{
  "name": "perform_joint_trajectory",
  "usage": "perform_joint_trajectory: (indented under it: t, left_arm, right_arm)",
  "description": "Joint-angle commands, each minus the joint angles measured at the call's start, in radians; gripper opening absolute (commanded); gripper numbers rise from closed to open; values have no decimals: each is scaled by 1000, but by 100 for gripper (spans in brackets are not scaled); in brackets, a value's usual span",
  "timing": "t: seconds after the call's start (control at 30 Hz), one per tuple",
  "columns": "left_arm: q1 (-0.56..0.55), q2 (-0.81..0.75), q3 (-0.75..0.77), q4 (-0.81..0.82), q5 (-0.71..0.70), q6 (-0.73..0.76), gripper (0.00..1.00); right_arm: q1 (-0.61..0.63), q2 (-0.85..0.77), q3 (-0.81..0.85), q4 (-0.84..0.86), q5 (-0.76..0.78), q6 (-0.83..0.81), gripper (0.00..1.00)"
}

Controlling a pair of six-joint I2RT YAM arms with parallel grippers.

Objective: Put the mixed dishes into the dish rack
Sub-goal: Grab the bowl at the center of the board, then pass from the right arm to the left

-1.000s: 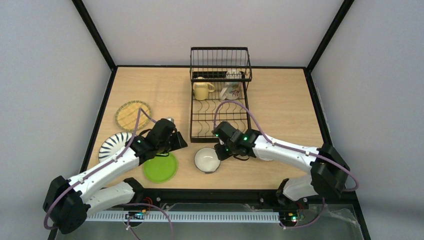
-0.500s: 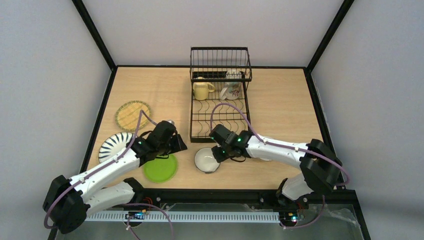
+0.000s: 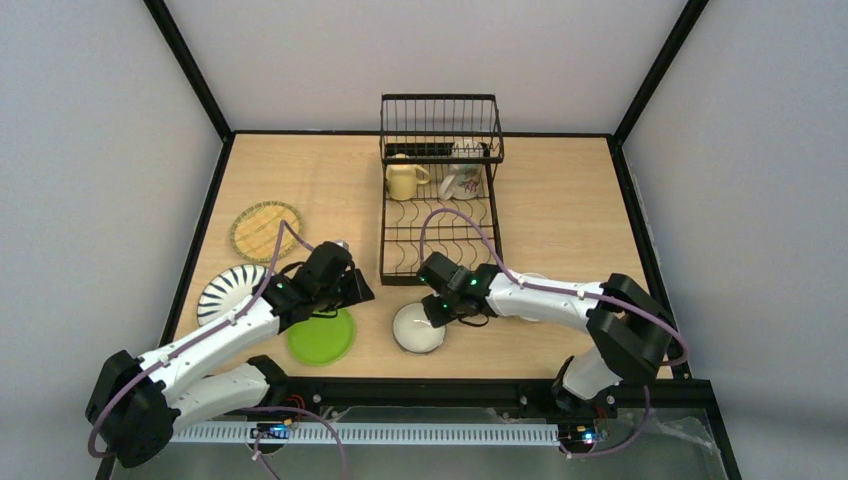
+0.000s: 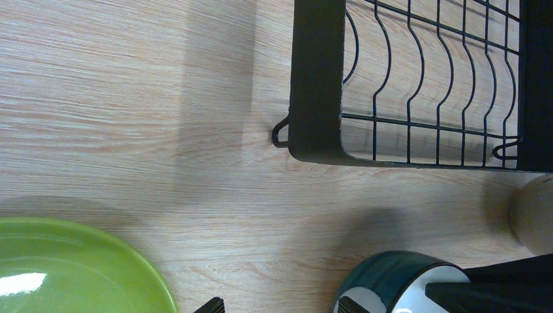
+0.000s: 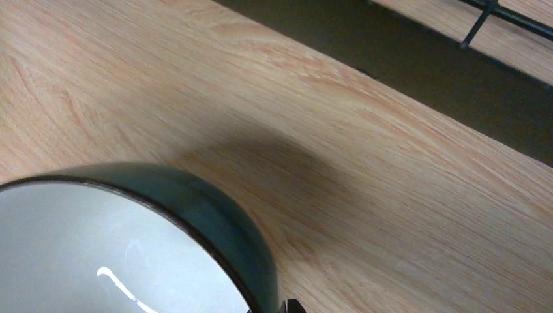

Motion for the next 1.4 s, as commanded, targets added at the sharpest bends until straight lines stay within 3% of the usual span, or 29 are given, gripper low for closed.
perform_joint_trajectory:
  t: [0.0, 0.1, 0.53, 1.03, 1.37]
  left_arm:
    - [-5, -3, -12, -2, 9, 4, 99]
    - [-5, -3, -10, -5, 10, 5, 99]
    - [-5, -4, 1, -7, 10, 6, 99]
    - [-5, -10, 66, -12, 13, 14, 99]
    - [-5, -28, 95, -16, 13, 16, 99]
  right_arm:
    - [8, 8, -13, 2, -11, 21, 10]
    - [8, -2, -13, 1, -14, 29, 0]
    - [7, -106, 78, -17, -129, 66, 0]
    - [5, -161, 201, -9, -108, 98, 0]
    - [-118, -212, 191, 77, -127, 154, 0]
